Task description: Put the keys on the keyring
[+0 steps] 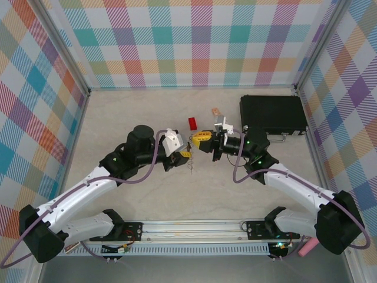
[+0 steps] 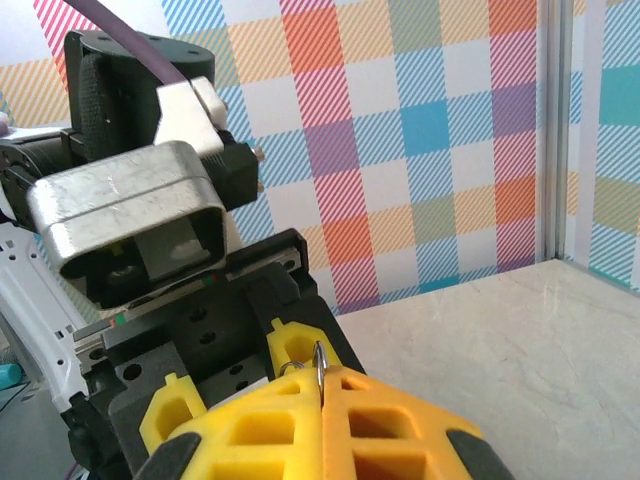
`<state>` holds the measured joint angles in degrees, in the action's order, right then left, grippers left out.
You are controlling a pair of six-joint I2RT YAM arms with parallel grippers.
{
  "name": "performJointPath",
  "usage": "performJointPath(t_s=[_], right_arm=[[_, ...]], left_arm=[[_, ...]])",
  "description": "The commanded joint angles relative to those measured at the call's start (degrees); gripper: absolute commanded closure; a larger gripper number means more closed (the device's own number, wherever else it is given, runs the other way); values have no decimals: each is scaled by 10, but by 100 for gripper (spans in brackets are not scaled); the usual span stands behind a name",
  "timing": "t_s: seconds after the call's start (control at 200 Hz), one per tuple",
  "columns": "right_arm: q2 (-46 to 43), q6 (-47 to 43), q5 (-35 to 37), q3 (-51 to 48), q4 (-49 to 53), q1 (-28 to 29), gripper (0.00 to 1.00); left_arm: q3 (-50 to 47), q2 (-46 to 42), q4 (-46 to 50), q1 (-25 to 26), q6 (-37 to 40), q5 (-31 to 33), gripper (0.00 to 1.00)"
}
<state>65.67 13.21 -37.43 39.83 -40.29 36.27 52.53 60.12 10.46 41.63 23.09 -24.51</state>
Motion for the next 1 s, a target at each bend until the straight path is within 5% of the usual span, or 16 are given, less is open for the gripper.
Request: performJointPath(t_s=[0.0,0.25,0.595,0.995], right_arm=[[-13,-9,8,6,-26,-6,100],[-9,-23,2,-2,-15,-8,100],[-6,-17,-29,4,-20,-9,100],[-9,-16,-28,6,-19,-11,100]], left_arm=[[3,-36,-7,3,-25,1,66],[50,-45,-4,-24,-89,-10,66],[44,-2,-166,-78,-220,-133,72],[51,23,-130,-86,-208,-179,74]])
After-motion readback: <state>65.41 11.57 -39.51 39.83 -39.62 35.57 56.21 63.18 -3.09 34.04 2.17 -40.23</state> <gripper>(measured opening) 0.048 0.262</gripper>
